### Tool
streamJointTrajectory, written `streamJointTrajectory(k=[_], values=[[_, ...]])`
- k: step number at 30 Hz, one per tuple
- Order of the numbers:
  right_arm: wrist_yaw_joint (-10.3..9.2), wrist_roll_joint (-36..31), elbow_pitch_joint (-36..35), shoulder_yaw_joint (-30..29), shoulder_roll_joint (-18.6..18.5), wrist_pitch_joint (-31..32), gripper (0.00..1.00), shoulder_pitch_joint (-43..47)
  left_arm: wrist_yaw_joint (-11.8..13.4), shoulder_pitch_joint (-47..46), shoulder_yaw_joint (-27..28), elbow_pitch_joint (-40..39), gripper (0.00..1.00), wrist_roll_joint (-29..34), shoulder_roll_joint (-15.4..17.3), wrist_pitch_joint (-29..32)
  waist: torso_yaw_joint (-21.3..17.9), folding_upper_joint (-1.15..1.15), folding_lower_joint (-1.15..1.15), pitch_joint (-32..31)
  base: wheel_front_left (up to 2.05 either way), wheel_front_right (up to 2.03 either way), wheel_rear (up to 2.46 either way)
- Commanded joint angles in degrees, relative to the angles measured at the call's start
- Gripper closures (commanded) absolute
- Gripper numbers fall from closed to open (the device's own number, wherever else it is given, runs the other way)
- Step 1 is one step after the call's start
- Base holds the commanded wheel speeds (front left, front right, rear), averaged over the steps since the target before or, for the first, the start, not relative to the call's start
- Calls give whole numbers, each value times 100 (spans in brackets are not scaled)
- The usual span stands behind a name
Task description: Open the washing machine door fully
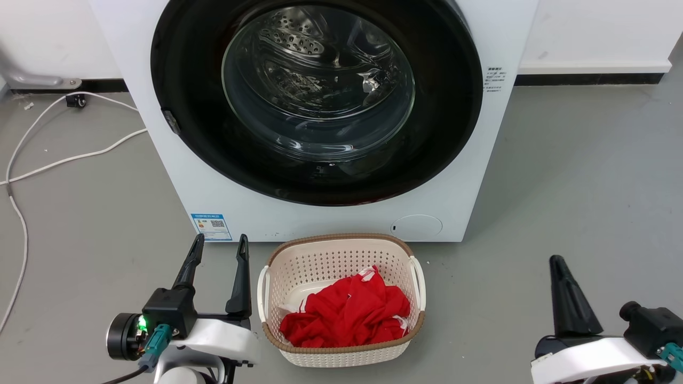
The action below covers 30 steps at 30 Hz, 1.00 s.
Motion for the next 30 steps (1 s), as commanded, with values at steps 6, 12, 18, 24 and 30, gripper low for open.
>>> streamJointTrajectory(k=[6,12,18,24,30], values=[[-2,1545,101,153,20,152,100,-103,29,15,-3,1,0,5,-7,-14,-2,0,0,17,0,0,0],[-2,4443,5,295,19,277,100,-336,36,-34,11,-3,0,-8,-7,-14,-30,0,0,87,0,0,0],[-2,7358,-30,109,18,528,100,-814,49,-149,30,-76,0,-37,-7,-14,-41,0,0,294,0,0,0],[-2,8759,424,-262,-109,880,100,-1752,55,-336,91,-186,0,-38,-7,-14,-49,0,0,651,0,0,0],[-1,9332,1256,-305,-656,901,100,-3108,27,-615,153,-339,0,-42,-7,-14,15,0,0,1122,0,0,0]])
